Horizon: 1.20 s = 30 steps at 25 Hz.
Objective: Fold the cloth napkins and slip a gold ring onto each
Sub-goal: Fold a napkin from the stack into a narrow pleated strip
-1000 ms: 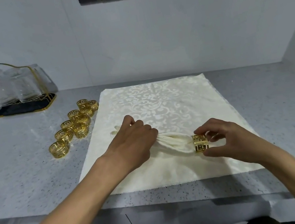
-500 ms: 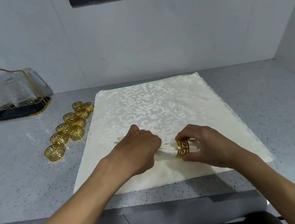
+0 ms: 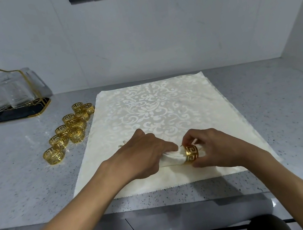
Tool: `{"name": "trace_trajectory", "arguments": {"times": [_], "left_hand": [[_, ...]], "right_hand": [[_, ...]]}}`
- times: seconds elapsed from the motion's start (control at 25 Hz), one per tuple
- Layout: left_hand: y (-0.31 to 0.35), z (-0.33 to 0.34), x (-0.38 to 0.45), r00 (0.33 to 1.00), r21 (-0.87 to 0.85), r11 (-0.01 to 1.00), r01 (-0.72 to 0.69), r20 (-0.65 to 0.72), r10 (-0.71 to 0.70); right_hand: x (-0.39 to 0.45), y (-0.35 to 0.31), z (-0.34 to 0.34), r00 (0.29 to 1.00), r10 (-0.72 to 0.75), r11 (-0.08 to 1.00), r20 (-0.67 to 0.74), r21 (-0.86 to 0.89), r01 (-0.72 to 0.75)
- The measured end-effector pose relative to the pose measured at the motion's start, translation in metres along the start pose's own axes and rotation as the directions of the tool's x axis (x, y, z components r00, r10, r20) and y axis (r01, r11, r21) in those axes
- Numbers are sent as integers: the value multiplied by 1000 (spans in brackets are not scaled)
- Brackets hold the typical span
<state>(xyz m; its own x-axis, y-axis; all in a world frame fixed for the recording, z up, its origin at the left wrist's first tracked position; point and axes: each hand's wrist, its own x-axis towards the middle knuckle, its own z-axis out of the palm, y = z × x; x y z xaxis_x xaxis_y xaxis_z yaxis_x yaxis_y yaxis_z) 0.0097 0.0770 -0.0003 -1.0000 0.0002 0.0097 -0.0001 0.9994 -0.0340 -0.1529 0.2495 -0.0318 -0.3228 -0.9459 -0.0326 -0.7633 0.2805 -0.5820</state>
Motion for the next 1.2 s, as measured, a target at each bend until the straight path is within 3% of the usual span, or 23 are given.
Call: {"name": "trace_trajectory", "arguments": {"times": [0.16,0.28,0.4,0.56,0.72,0.96,1.2], "left_hand": [[-2,0,-4,995,-84,995,49,93,-41],[0,-1,-6,986,-101,995,-13,164,29],[2,-2,-1,988,-98,995,-37,149,52],[8,-9,3,991,-153,983,-104,70,116],[6,-9,2,997,-263,965,5,74,15],[-7,-6,-10,972,-144,977,160,198,-130],[-9,-11,-19,977,-77,983,169,145,-157]], "right_hand": [[-1,6,0,998,11,1000,-58,-17,-12],[-5,10,1,1000,-9,999,-24,-52,8],[-6,9,4,996,-88,996,11,18,88],[-4,1,2,997,-69,985,17,162,65],[1,-7,14,996,-86,996,-7,-13,86],[-12,14,11,986,-43,997,-159,64,54],[-17,17,34,907,-239,965,-346,-185,184]]}}
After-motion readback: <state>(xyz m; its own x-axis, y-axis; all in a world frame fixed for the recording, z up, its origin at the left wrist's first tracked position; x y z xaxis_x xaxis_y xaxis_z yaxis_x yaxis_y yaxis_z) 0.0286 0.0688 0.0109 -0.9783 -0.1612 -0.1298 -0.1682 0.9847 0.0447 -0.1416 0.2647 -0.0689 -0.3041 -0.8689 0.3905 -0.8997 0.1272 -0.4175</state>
